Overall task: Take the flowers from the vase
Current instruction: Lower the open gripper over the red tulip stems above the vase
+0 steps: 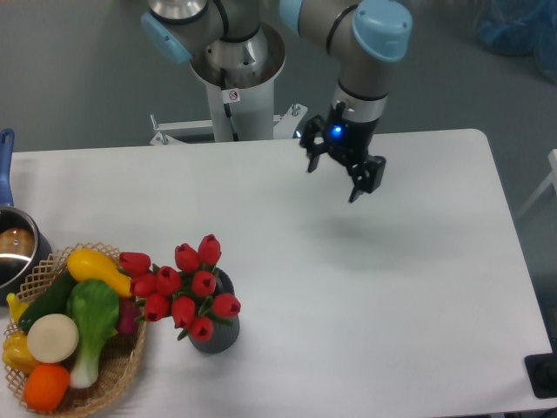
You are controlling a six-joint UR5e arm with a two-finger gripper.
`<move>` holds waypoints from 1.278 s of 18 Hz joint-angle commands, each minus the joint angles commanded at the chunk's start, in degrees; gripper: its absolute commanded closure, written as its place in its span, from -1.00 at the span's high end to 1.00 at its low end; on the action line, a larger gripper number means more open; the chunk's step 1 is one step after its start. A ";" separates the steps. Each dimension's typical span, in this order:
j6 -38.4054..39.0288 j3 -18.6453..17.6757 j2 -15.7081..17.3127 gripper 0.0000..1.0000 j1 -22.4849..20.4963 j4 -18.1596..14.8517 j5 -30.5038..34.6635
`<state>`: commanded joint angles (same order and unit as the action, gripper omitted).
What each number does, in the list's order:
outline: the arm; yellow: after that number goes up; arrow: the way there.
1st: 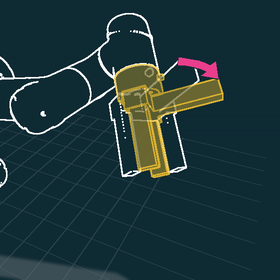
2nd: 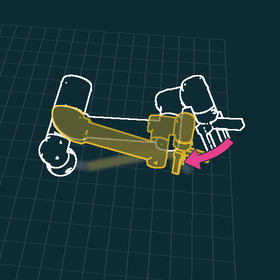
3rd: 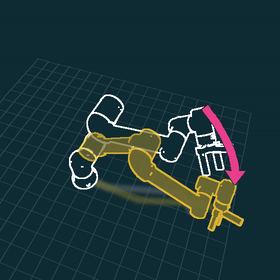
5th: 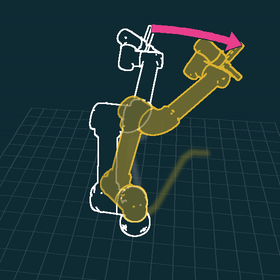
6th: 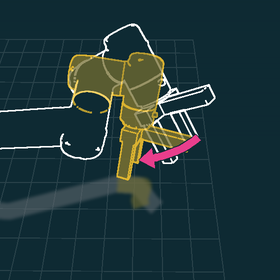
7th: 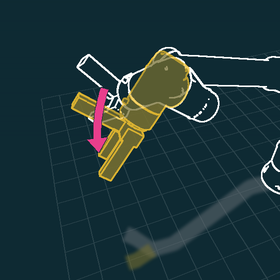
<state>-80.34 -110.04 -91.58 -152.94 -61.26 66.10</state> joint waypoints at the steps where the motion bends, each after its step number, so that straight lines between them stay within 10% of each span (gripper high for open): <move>1: 0.44 0.00 0.09 1.00 0.70 0.53 0.00; 14: 6.51 0.00 -5.18 1.00 5.98 11.68 -20.91; 23: 12.31 2.81 -10.54 1.00 6.95 12.31 -33.37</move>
<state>-68.03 -107.23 -102.12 -145.99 -48.96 32.72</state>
